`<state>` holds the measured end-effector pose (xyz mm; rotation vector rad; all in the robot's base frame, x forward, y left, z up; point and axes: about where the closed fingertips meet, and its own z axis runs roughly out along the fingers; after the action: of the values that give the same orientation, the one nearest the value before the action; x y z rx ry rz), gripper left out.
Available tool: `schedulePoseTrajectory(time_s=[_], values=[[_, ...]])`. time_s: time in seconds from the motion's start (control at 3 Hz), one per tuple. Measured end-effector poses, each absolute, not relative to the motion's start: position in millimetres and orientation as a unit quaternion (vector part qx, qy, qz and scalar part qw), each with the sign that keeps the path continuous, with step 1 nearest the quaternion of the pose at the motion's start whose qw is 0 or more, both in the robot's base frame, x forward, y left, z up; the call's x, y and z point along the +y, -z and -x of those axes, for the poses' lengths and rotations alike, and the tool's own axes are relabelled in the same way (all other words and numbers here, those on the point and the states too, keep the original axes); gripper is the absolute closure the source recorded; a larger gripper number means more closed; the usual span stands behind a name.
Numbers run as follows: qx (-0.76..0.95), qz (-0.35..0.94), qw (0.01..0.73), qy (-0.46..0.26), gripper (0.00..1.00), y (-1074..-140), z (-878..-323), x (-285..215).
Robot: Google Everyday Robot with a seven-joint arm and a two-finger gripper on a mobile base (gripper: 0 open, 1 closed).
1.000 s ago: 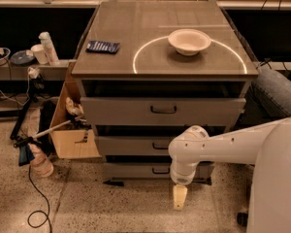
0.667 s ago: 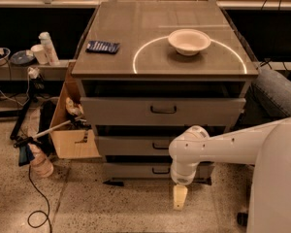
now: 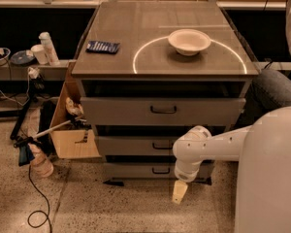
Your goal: Open bottom drawer
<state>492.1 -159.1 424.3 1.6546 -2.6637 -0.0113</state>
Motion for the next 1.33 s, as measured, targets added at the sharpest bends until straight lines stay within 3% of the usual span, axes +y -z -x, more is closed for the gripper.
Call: schedulePoseTrajectory(time_s=[1.33], values=[[-0.868, -0.493, 0.055, 0.02, 0.0, -350.1, -521.1, -197.0]])
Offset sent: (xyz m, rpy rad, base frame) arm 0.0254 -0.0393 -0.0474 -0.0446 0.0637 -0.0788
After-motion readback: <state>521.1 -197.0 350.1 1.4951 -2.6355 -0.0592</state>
